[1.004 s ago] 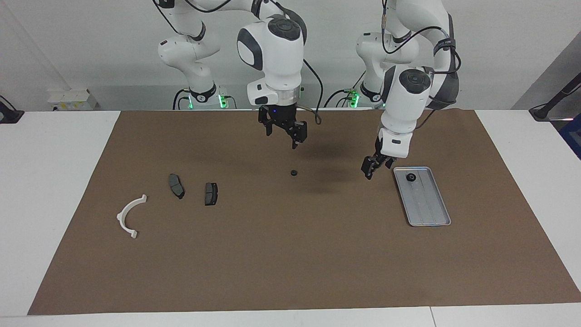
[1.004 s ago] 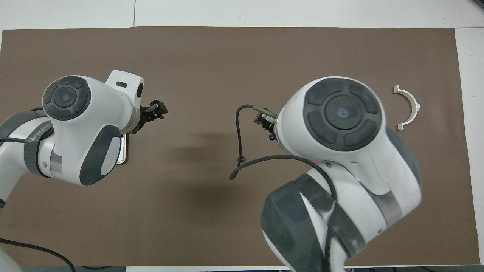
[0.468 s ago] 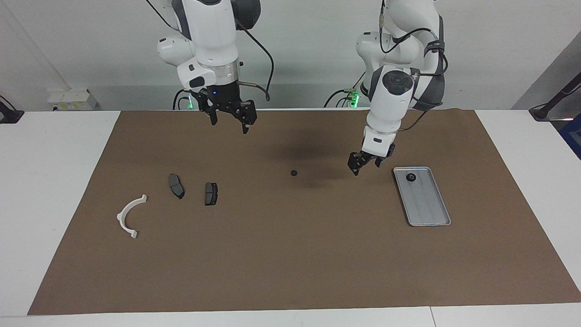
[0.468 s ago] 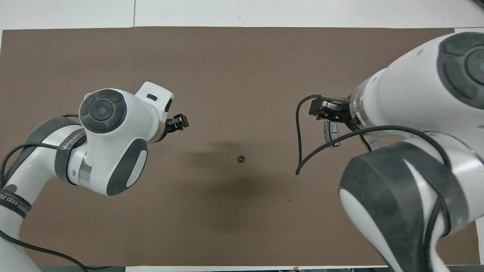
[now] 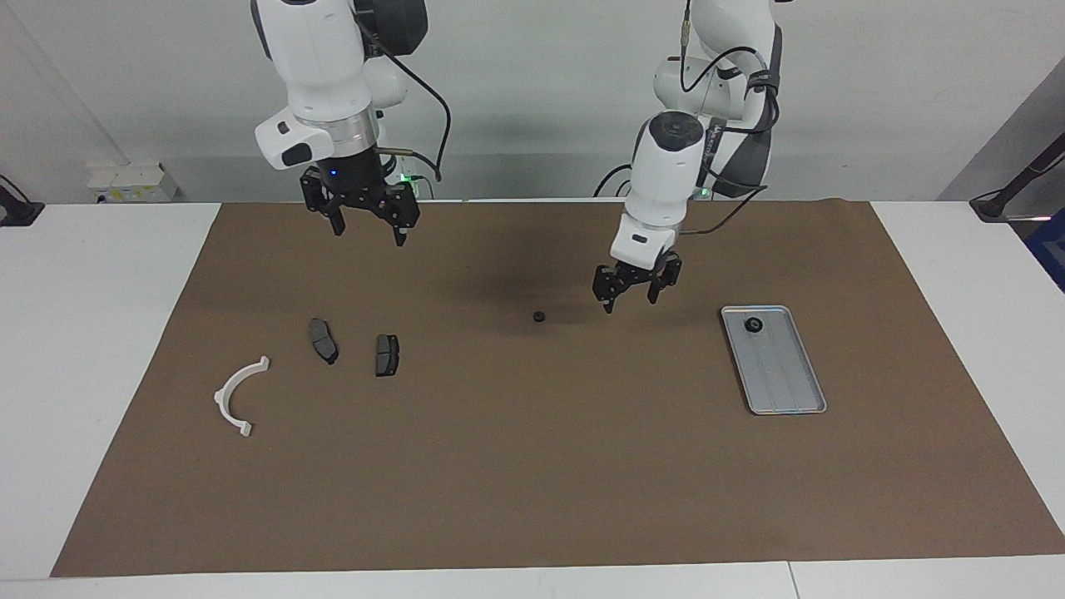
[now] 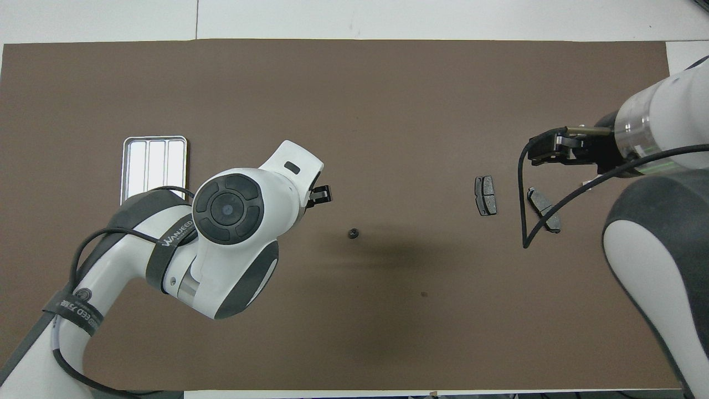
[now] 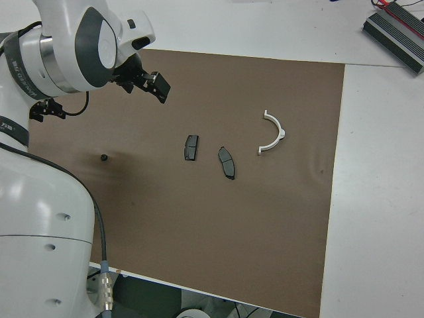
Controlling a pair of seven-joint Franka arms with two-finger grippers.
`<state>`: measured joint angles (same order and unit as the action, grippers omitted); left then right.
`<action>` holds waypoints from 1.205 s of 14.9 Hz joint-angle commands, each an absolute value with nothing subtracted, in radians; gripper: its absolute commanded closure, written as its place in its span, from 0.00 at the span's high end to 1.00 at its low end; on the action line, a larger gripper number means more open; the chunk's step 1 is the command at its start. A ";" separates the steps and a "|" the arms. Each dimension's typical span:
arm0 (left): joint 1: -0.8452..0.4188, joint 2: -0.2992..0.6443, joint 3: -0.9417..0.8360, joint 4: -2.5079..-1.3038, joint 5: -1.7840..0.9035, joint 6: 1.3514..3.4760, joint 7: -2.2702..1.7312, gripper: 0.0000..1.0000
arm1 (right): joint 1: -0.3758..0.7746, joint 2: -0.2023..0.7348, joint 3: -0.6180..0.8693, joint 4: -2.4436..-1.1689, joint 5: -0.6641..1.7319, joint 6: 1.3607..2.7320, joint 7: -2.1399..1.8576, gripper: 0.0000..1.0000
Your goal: Pick bearing gear from pile to tray
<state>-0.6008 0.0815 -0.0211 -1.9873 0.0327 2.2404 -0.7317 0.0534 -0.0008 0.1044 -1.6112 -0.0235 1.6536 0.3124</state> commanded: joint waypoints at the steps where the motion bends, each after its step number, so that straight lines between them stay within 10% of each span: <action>1: -0.673 0.083 -0.005 -1.970 0.026 2.211 -0.707 0.72 | -0.006 -0.021 0.115 -1.626 0.000 1.635 0.214 1.00; 18: -0.752 0.336 -0.005 -1.730 0.011 2.049 -0.670 0.71 | -0.066 -0.029 0.117 -1.638 0.009 1.638 0.087 1.00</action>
<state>-0.7519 0.3126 -0.0154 -1.7595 0.0220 2.0474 -0.6897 -0.0496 -0.0051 0.1079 -1.6150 -0.0196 1.6496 0.1177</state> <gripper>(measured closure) 0.300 0.000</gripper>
